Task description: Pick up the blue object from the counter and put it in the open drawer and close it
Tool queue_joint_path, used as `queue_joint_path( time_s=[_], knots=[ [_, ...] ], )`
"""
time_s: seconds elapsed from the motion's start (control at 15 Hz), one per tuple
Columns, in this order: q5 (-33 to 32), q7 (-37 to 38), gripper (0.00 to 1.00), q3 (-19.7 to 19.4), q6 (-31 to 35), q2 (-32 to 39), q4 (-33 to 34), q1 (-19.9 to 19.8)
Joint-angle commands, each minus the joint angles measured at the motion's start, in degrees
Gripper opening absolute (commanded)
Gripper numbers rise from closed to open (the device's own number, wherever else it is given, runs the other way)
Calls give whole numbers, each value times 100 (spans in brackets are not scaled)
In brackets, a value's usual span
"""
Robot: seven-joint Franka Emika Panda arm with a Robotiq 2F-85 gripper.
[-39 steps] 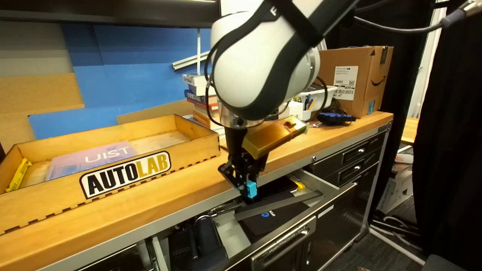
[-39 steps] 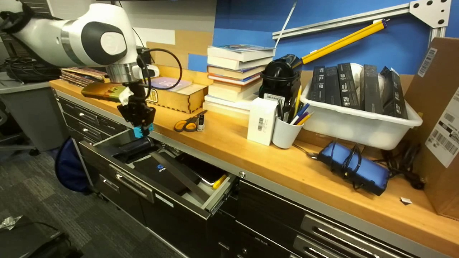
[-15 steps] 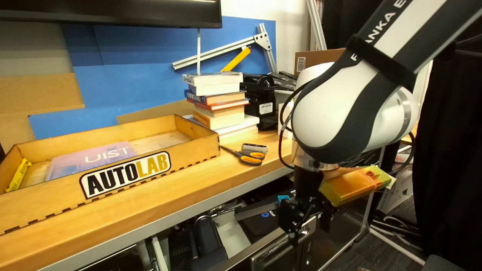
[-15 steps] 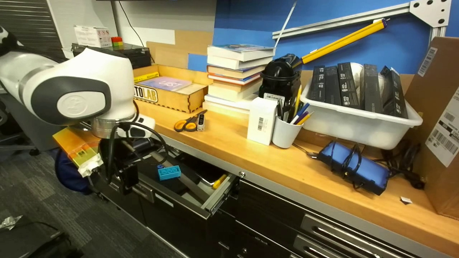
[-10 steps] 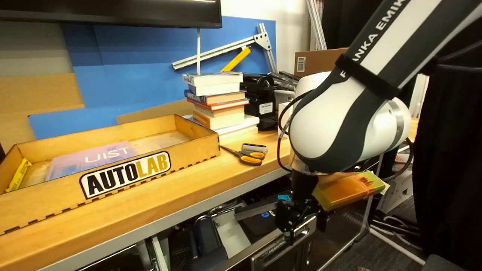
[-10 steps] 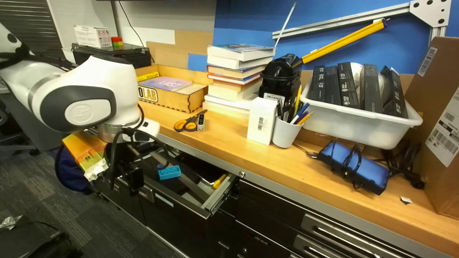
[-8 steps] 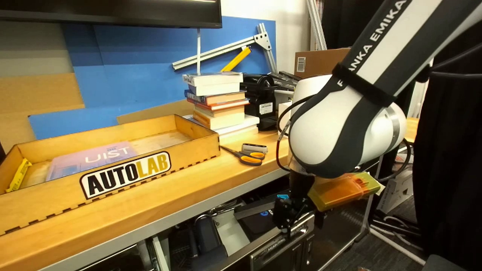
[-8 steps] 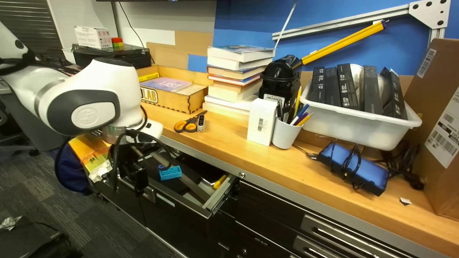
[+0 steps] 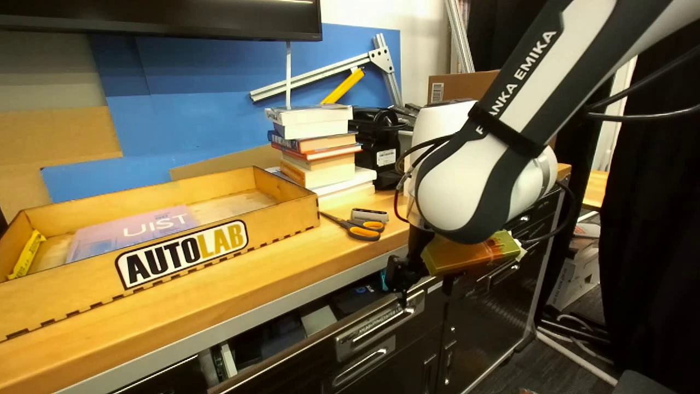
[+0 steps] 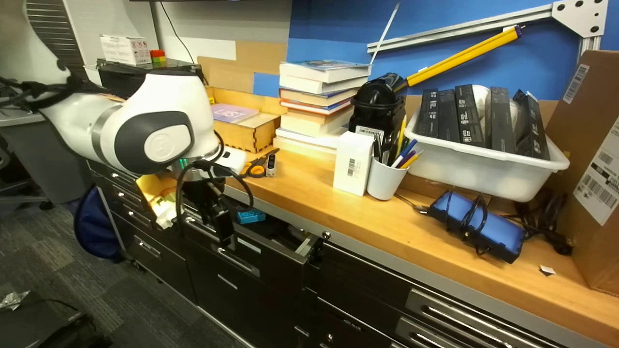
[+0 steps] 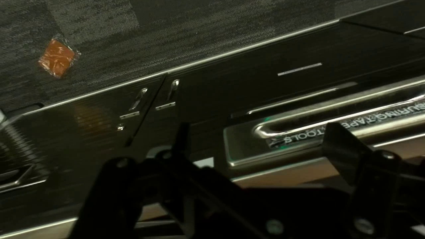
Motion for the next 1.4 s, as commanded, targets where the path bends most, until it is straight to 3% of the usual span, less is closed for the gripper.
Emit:
queue_joint_path(
  time_s=[0.0,0.2,0.47,0.8,1.0,1.27,1.33],
  knots=[
    [443,-424,100,-88,123,535,667,-43],
    [1038,-1009,100,-74,3,854,1126,-103],
    [1087,-1138,100,-126,-93,1009,1496,-114],
    [1240,-1365,100,-36,-183,-122,652,-60],
    [1083,-1403,100,57,-563,-1058,235,79],
    [1235,-1611,100,273,-2058,-2231,242,408],
    [1088,-1434,100,221,-1541,-1533,387,248]
  ],
)
